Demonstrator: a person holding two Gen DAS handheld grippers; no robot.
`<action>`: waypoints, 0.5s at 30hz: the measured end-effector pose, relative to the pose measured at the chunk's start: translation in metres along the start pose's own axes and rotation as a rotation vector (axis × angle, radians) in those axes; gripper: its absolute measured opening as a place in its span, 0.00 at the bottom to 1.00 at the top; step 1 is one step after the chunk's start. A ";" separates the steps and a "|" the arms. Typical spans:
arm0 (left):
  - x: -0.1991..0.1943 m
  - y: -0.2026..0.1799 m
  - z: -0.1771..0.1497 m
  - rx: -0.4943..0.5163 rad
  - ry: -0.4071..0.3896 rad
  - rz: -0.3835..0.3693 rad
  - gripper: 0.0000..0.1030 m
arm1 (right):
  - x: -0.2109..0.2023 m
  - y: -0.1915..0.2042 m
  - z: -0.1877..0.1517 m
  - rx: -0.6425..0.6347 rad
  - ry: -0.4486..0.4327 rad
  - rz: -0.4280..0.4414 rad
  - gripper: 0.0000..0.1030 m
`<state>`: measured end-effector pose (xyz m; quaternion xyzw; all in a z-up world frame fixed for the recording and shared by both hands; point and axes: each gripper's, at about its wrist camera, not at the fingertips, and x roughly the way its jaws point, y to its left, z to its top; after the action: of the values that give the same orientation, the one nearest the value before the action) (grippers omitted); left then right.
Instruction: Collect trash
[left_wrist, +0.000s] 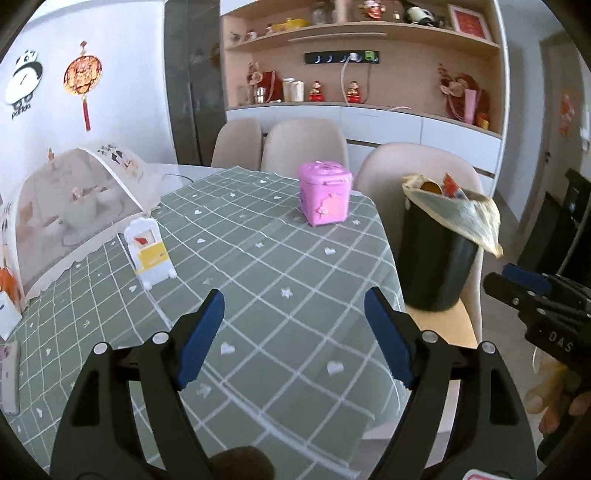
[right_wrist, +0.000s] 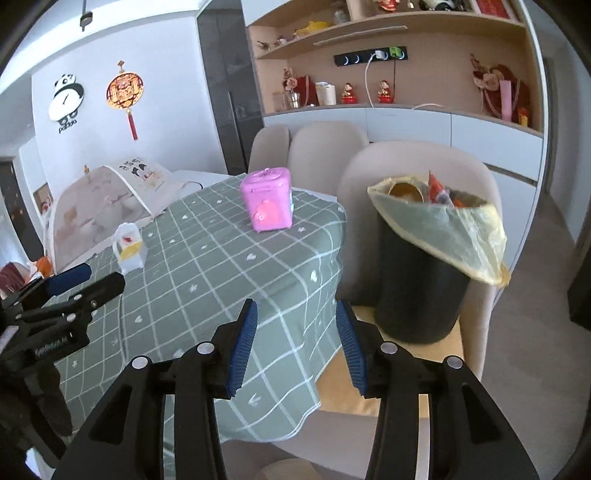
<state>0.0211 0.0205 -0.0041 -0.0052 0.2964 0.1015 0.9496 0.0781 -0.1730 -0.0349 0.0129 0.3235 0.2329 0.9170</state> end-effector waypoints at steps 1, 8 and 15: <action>-0.002 -0.002 -0.005 -0.001 0.015 -0.002 0.72 | -0.001 0.000 -0.004 0.003 0.009 -0.002 0.41; -0.007 -0.011 -0.023 -0.021 0.048 -0.013 0.72 | -0.022 0.004 -0.025 -0.027 -0.009 -0.113 0.41; -0.016 -0.020 -0.034 -0.012 0.061 -0.023 0.72 | -0.031 0.002 -0.036 -0.026 -0.010 -0.163 0.41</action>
<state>-0.0068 -0.0044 -0.0246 -0.0172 0.3248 0.0922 0.9411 0.0347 -0.1891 -0.0448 -0.0244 0.3160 0.1619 0.9345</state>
